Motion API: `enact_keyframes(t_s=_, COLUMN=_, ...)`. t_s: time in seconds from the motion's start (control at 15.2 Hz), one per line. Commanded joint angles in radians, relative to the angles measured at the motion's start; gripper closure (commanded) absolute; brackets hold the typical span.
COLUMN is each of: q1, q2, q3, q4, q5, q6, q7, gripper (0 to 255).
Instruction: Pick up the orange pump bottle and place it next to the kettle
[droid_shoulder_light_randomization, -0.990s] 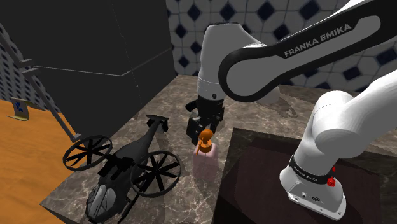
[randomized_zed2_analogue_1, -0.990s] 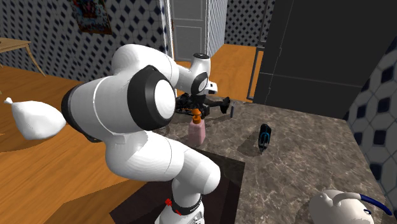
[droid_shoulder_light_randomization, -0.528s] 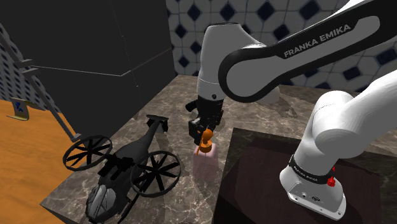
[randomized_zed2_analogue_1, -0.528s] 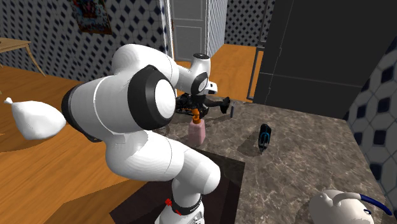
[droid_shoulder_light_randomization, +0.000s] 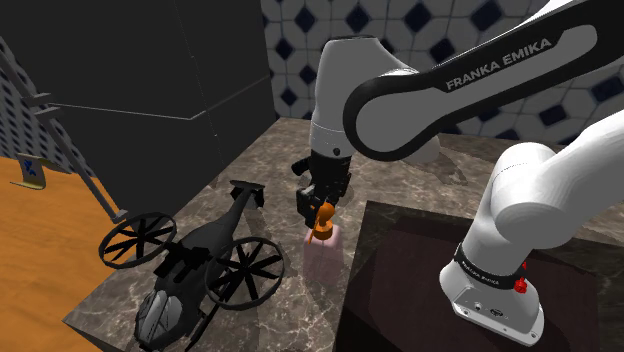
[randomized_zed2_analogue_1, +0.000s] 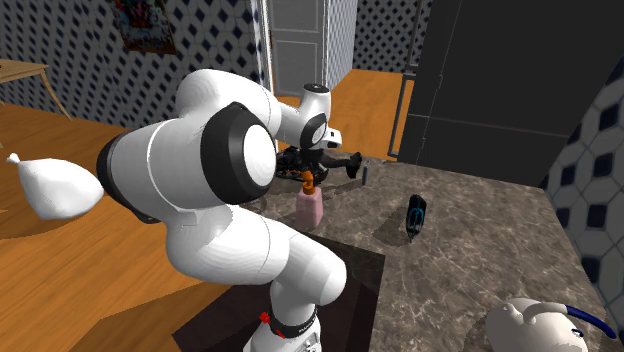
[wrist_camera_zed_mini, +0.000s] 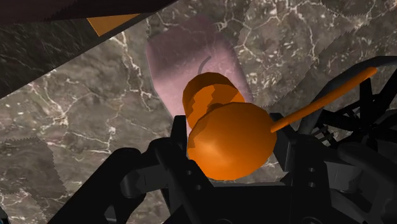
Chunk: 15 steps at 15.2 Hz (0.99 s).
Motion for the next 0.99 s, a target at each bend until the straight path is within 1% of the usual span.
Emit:
enact_keyframes(t_s=0.0, q1=0.0, q2=0.0, q3=0.0, q4=0.0, q5=0.0, q6=0.0, q7=0.0, gripper=255)
enact_keyframes(t_s=0.92, q1=-0.016, q2=-0.071, q3=-0.054, q4=0.142, q5=-0.055, q6=-0.213, q7=0.029, gripper=255)
